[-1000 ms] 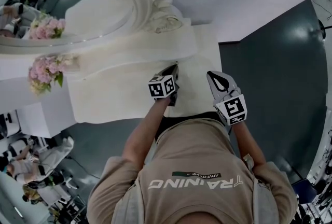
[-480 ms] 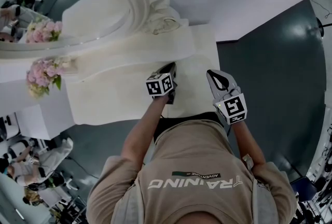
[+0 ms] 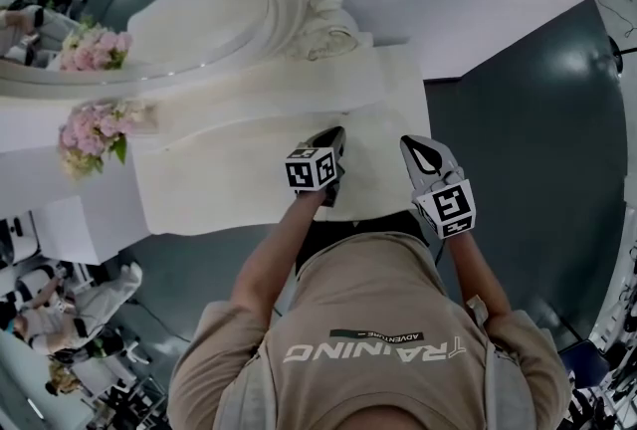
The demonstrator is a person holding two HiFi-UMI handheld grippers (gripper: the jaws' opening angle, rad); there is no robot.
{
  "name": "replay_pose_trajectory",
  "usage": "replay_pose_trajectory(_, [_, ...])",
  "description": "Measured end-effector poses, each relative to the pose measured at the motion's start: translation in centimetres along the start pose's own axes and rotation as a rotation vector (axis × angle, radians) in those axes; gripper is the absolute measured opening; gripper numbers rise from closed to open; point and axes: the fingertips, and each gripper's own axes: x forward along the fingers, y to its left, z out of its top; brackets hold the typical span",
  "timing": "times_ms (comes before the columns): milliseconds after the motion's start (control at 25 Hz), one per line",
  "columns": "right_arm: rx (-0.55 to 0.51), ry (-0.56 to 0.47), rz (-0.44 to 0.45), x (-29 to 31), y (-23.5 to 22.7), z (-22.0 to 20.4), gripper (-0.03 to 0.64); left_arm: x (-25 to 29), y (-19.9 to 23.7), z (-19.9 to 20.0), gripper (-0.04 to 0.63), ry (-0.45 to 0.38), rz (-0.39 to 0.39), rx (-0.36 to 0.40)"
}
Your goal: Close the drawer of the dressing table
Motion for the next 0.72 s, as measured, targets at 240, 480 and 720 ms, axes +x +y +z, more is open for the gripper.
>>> replay_pose_trajectory(240, [-0.006,-0.027,0.002,0.8,1.6,1.5,0.002,-4.3,-0.2,1.1,0.017,-0.048,-0.015,0.054])
replay_pose_trajectory(480, [-0.045,-0.035,0.026,1.5,3.5,2.7,0.002,-9.1,-2.2,3.7,0.017,-0.12,0.023,0.335])
replay_pose_trajectory(720, [-0.079,-0.071,0.03,2.3,5.4,4.9,0.002,-13.9,-4.9,6.7,0.017,-0.235,-0.006,0.454])
